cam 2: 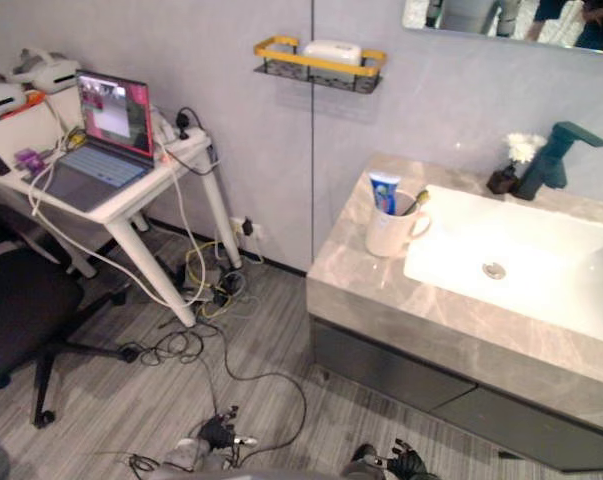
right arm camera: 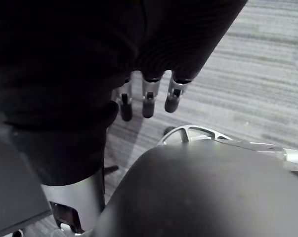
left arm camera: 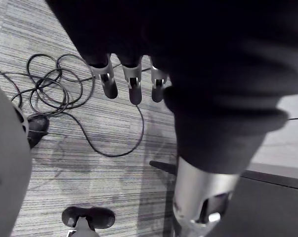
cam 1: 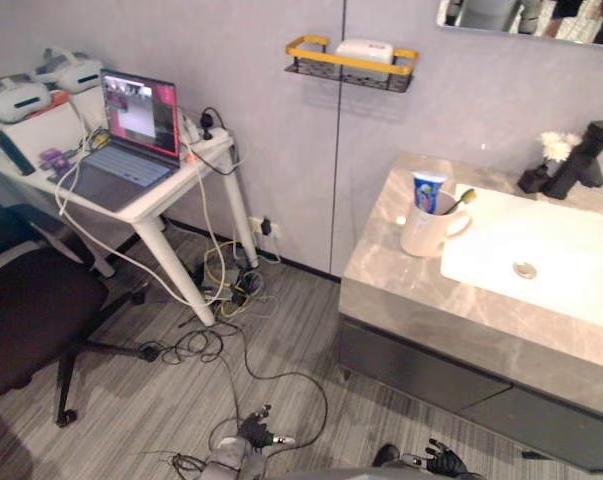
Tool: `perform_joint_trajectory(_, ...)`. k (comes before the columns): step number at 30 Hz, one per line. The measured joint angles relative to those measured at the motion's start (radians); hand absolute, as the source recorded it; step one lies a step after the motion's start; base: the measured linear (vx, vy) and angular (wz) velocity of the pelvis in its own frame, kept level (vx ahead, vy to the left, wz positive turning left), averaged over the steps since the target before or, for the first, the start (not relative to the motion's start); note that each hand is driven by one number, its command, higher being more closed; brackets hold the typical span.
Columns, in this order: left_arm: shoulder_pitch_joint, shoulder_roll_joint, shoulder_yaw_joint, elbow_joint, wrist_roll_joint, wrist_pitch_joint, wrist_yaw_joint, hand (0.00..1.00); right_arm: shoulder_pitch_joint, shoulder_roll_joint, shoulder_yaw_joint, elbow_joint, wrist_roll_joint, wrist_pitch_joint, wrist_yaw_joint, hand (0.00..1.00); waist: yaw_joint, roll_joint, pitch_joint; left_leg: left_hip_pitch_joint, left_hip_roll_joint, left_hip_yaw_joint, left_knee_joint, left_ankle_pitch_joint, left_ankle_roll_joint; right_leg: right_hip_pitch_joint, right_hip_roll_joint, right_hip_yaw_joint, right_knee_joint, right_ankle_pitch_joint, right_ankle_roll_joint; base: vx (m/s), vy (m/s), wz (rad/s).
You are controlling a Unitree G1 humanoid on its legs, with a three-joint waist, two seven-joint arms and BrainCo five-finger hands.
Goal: Organize washtable
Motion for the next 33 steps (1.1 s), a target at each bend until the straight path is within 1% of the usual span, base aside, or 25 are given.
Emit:
perform_joint_trajectory(2, 0.000, 0.000, 0.000, 0.001, 0.000, 0.001, 0.000, 0.00, -0.002, 0.003, 0.001, 0.000, 0.000, 0.000, 0.001, 0.00, -0.001, -0.006, 0.000, -0.011, -0.009, -0.027, 0.000, -0.002, 0.003, 0.000, -0.016, -0.022, 0.015, -0.006, 0.005, 0.05, 0.039, 0.33)
perform_joint_trajectory(5, -0.002, 0.002, 0.000, 0.000, -0.003, 0.000, 0.001, 0.00, -0.010, 0.006, 0.001, 0.005, 0.001, 0.000, 0.008, 0.00, 0.000, -0.015, -0.002, -0.034, -0.019, -0.073, 0.002, 0.000, 0.022, 0.000, -0.042, -0.056, 0.043, -0.022, 0.015, 0.06, 0.026, 0.48)
perform_joint_trajectory(6, -0.003, 0.004, 0.000, 0.001, -0.012, 0.000, 0.001, 0.00, -0.013, 0.008, 0.001, 0.005, 0.004, 0.001, 0.016, 0.00, -0.002, -0.019, -0.001, -0.044, -0.016, -0.101, 0.001, -0.002, 0.028, -0.005, -0.048, -0.027, 0.074, -0.046, 0.019, 0.06, 0.006, 0.63)
perform_joint_trajectory(7, -0.003, 0.007, -0.001, 0.001, -0.015, 0.001, 0.001, 0.00, -0.013, 0.006, -0.001, 0.004, 0.010, 0.000, 0.016, 0.00, -0.005, -0.024, 0.000, -0.053, -0.012, -0.120, 0.004, -0.006, 0.034, -0.013, -0.041, 0.034, 0.090, -0.066, 0.012, 0.05, -0.012, 0.83)
perform_joint_trajectory(8, -0.006, 0.016, -0.002, 0.001, -0.020, 0.001, 0.002, 0.00, -0.013, 0.012, -0.001, 0.005, 0.017, -0.001, 0.017, 0.00, -0.009, -0.035, 0.006, -0.070, -0.014, -0.157, 0.022, -0.016, 0.037, -0.025, -0.005, 0.207, 0.097, -0.111, -0.009, 0.02, -0.047, 1.17)
perform_joint_trajectory(9, -0.012, 0.025, 0.000, 0.003, -0.028, 0.000, 0.002, 0.00, -0.017, 0.022, 0.001, 0.008, 0.025, 0.000, 0.020, 0.00, -0.011, -0.051, 0.009, -0.093, -0.015, -0.209, 0.043, -0.017, 0.039, -0.037, 0.052, 0.395, 0.101, -0.161, -0.007, 0.02, -0.080, 1.52)
perform_joint_trajectory(10, -0.018, 0.035, 0.001, 0.005, -0.029, -0.002, 0.002, 0.00, -0.019, 0.031, 0.000, 0.023, 0.041, 0.000, 0.021, 0.00, -0.006, -0.060, 0.011, -0.102, -0.023, -0.253, 0.043, -0.003, 0.047, -0.041, 0.083, 0.505, 0.122, -0.183, 0.001, 0.02, -0.079, 1.21)
perform_joint_trajectory(11, -0.019, 0.035, 0.002, 0.004, -0.030, -0.003, 0.004, 0.00, -0.024, 0.028, 0.001, 0.033, 0.041, 0.000, 0.022, 0.00, 0.004, -0.061, 0.011, -0.102, -0.027, -0.268, 0.036, -0.001, 0.047, -0.046, 0.087, 0.531, 0.141, -0.198, -0.003, 0.06, -0.057, 0.83)
perform_joint_trajectory(12, -0.018, 0.036, 0.002, 0.002, -0.035, -0.006, 0.007, 0.00, -0.041, 0.028, 0.001, 0.039, 0.045, 0.000, 0.025, 0.00, 0.003, -0.060, 0.016, -0.104, -0.029, -0.295, 0.031, -0.002, 0.047, -0.049, 0.100, 0.586, 0.176, -0.217, -0.026, 0.06, -0.014, 0.64)
perform_joint_trajectory(13, -0.017, 0.039, 0.003, 0.014, -0.035, -0.003, 0.009, 0.00, -0.039, 0.028, 0.000, 0.035, 0.052, -0.003, 0.028, 0.00, -0.009, -0.056, 0.020, -0.105, -0.029, -0.330, 0.026, -0.005, 0.043, -0.049, 0.118, 0.668, 0.203, -0.226, -0.049, 0.10, 0.035, 1.08)
perform_joint_trajectory(14, -0.012, 0.040, 0.004, 0.021, -0.035, -0.003, 0.015, 0.00, -0.038, 0.030, 0.000, 0.033, 0.059, -0.006, 0.033, 0.00, -0.027, -0.057, 0.019, -0.106, -0.031, -0.372, 0.012, -0.002, 0.046, -0.047, 0.135, 0.763, 0.229, -0.229, -0.056, 0.09, 0.043, 1.11)
perform_joint_trajectory(15, -0.010, 0.041, 0.005, 0.021, -0.035, -0.004, 0.019, 0.00, -0.035, 0.031, 0.001, 0.034, 0.061, -0.005, 0.035, 0.00, -0.029, -0.058, 0.018, -0.108, -0.032, -0.393, 0.005, 0.002, 0.046, -0.044, 0.142, 0.800, 0.236, -0.236, -0.065, 0.09, 0.033, 1.08)
perform_joint_trajectory(16, -0.010, 0.041, 0.018, 0.018, -0.035, -0.005, 0.021, 0.00, -0.027, 0.035, 0.001, 0.037, 0.066, -0.005, 0.036, 0.00, -0.028, -0.064, 0.016, -0.113, -0.034, -0.422, -0.002, 0.005, 0.044, -0.043, 0.150, 0.854, 0.244, -0.249, -0.064, 0.10, -0.065, 0.79)
perform_joint_trajectory(17, -0.011, 0.044, 0.033, 0.017, -0.035, -0.006, 0.021, 0.00, -0.029, 0.039, 0.004, 0.041, 0.072, -0.004, 0.039, 0.00, -0.022, -0.071, 0.013, -0.124, -0.037, -0.446, -0.002, 0.006, 0.044, -0.041, 0.150, 0.884, 0.244, -0.265, -0.045, 0.08, -0.064, 0.65)
perform_joint_trajectory(18, -0.011, 0.047, 0.033, 0.019, -0.035, -0.006, 0.021, 0.00, -0.030, 0.041, 0.007, 0.041, 0.075, -0.004, 0.039, 0.00, -0.019, -0.076, 0.013, -0.126, -0.040, -0.458, -0.003, 0.007, 0.042, -0.038, 0.148, 0.892, 0.244, -0.273, -0.032, 0.11, -0.131, 0.51)
perform_joint_trajectory(19, -0.009, 0.053, 0.035, 0.020, -0.035, -0.006, 0.020, 0.00, -0.030, 0.041, 0.008, 0.042, 0.079, -0.004, 0.040, 0.00, -0.018, -0.085, 0.011, -0.125, -0.044, -0.474, -0.007, 0.011, 0.035, -0.029, 0.144, 0.900, 0.242, -0.287, -0.011, 0.10, -0.128, 0.42)
perform_joint_trajectory(20, -0.006, 0.059, 0.048, 0.022, -0.034, -0.006, 0.020, 0.00, -0.030, 0.046, 0.008, 0.043, 0.079, -0.004, 0.040, 0.00, -0.017, -0.086, 0.010, -0.118, -0.048, -0.487, -0.018, 0.023, 0.033, -0.019, 0.141, 0.902, 0.238, -0.299, 0.006, 0.12, -0.155, 0.41)
perform_joint_trajectory(22, -0.001, 0.056, 0.078, 0.023, -0.033, -0.005, 0.021, 0.00, -0.029, 0.048, 0.006, 0.043, 0.080, -0.005, 0.041, 0.00, -0.022, -0.086, 0.010, -0.117, -0.047, -0.509, -0.023, 0.032, 0.034, -0.005, 0.140, 0.897, 0.226, -0.305, 0.017, 0.09, -0.127, 0.34)
perform_joint_trajectory(24, -0.001, 0.055, 0.081, 0.032, -0.023, -0.007, 0.021, 0.00, -0.029, 0.048, 0.004, 0.047, 0.087, -0.008, 0.040, 0.00, -0.024, -0.084, 0.008, -0.118, -0.036, -0.527, -0.025, 0.034, 0.032, 0.006, 0.149, 0.886, 0.224, -0.305, 0.019, 0.06, -0.107, 0.31)
perform_joint_trajectory(27, 0.000, 0.056, 0.081, 0.031, -0.022, -0.007, 0.021, 0.00, -0.030, 0.050, 0.008, 0.067, 0.088, -0.011, 0.040, 0.00, -0.020, -0.091, 0.001, -0.118, -0.021, -0.549, -0.037, 0.041, 0.020, 0.004, 0.164, 0.885, 0.223, -0.304, 0.021, 0.07, -0.111, 0.20)
perform_joint_trajectory(29, 0.000, 0.056, 0.081, 0.031, -0.022, -0.008, 0.021, 0.00, -0.030, 0.047, 0.010, 0.070, 0.088, -0.012, 0.040, 0.00, -0.020, -0.090, 0.001, -0.121, -0.019, -0.558, -0.039, 0.044, 0.019, 0.004, 0.165, 0.883, 0.222, -0.304, 0.021, 0.02, -0.074, 0.10)
perform_joint_trajectory(33, 0.000, 0.055, 0.080, 0.032, -0.021, -0.009, 0.020, 0.00, -0.030, 0.040, 0.012, 0.070, 0.089, -0.015, 0.040, 0.00, -0.026, -0.090, 0.000, -0.132, -0.018, -0.575, -0.057, 0.069, 0.019, 0.005, 0.163, 0.864, 0.198, -0.297, 0.025, -0.02, -0.058, 0.12)
